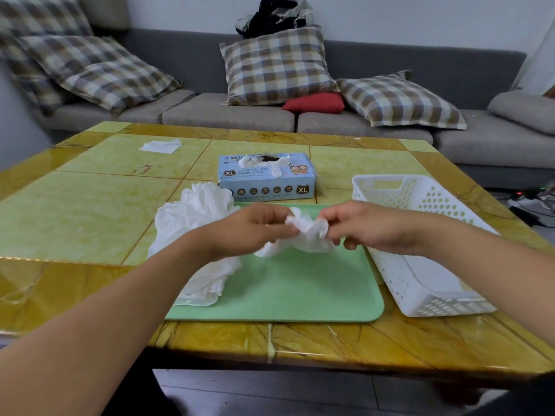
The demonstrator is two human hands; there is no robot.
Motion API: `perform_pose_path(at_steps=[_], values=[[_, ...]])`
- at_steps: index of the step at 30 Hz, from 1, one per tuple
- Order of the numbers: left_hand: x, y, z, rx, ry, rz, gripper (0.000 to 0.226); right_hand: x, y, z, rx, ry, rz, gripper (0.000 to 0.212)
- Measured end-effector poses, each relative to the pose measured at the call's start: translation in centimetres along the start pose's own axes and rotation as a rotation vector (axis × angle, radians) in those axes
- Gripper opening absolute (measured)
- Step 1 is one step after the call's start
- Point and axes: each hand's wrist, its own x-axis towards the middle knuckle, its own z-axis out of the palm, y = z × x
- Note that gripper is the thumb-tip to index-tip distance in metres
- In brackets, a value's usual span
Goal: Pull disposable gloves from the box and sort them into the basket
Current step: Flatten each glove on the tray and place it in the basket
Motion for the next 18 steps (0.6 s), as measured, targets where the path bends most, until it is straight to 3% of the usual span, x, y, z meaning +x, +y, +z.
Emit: perform_pose_path(at_steps=[2, 4, 7, 9, 13, 15, 18], values=[[0.4, 1.4, 0.2, -0.257, 0.158, -0.062, 0.023, -0.3, -0.4, -0.9, 0.41, 0.037, 0.006, 0.017], [0.9, 2.5, 0.6, -0.423, 0.317, -0.095, 0.028, -0.7, -0.6, -1.6, 0.676, -0.013, -0.012, 0.032], [1.2, 3.9, 1.0, -0.479, 0.453, -0.088, 0.036, -1.0, -0.6, -1.1, 0.724, -0.068, -0.083, 0.07], [1.1, 4.6, 1.1, -0.454, 0.506, -0.077, 0.042, -1.3, -1.1, -0.3, 0.687, 0.034, -0.096, 0.082], [0.2, 6.7, 0.6, -0.452, 0.482, -0.023, 0.047, -2.5, -3.7, 0.4, 0.663, 0.425, -0.178, 0.033], [-0.3, 8.7, 0.5, -0.438, 0.403, 0.036, 0.032, -3.7, -4.9, -0.3, 0.656, 0.515, -0.227, 0.028], [0.3, 12.5, 0.6, -0.328, 0.38, 0.109, 0.03, -6.2, -6.5, -2.4, 0.666, 0.562, -0.273, 0.026]])
